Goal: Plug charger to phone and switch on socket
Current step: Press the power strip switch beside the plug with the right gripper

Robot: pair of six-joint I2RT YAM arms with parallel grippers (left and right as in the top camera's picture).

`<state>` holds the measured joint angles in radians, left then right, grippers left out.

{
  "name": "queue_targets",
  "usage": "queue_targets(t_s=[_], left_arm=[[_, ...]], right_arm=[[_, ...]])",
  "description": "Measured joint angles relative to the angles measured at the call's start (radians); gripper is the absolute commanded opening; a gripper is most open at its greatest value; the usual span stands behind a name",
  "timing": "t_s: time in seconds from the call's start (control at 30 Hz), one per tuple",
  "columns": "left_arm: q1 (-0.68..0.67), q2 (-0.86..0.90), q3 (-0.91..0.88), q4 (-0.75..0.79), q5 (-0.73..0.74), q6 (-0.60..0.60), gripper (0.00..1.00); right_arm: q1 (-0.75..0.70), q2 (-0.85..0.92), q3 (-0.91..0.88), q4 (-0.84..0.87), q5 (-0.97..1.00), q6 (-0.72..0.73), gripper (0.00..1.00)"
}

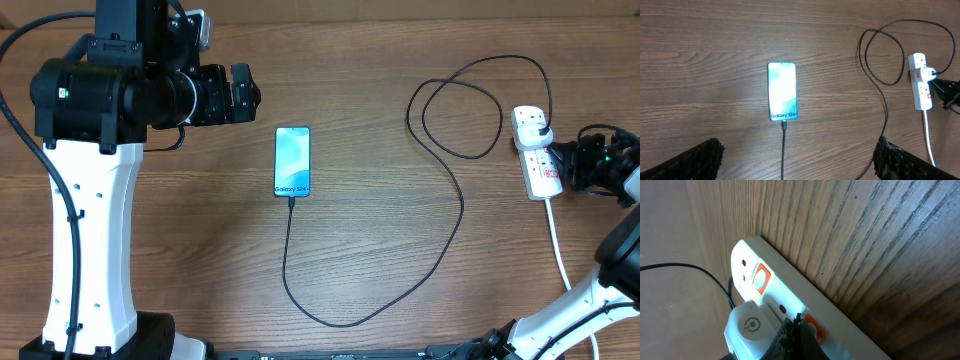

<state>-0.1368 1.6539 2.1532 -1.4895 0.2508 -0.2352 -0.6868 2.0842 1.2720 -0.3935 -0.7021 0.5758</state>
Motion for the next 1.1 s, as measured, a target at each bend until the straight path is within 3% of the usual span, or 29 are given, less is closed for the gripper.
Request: queue_targets(t_s=[0.33,1.1], left_arm=[[0.0,0.0,0.0,0.0,0.0,0.0,0.99],[0.0,0.0,0.0,0.0,0.0,0.0,1.0]], right_arm=[[0.036,-0.017,0.013,-0.023,0.104,0.0,0.04],[0.047,-0.024,0.03,-0.076,0.134,0.0,0.04]])
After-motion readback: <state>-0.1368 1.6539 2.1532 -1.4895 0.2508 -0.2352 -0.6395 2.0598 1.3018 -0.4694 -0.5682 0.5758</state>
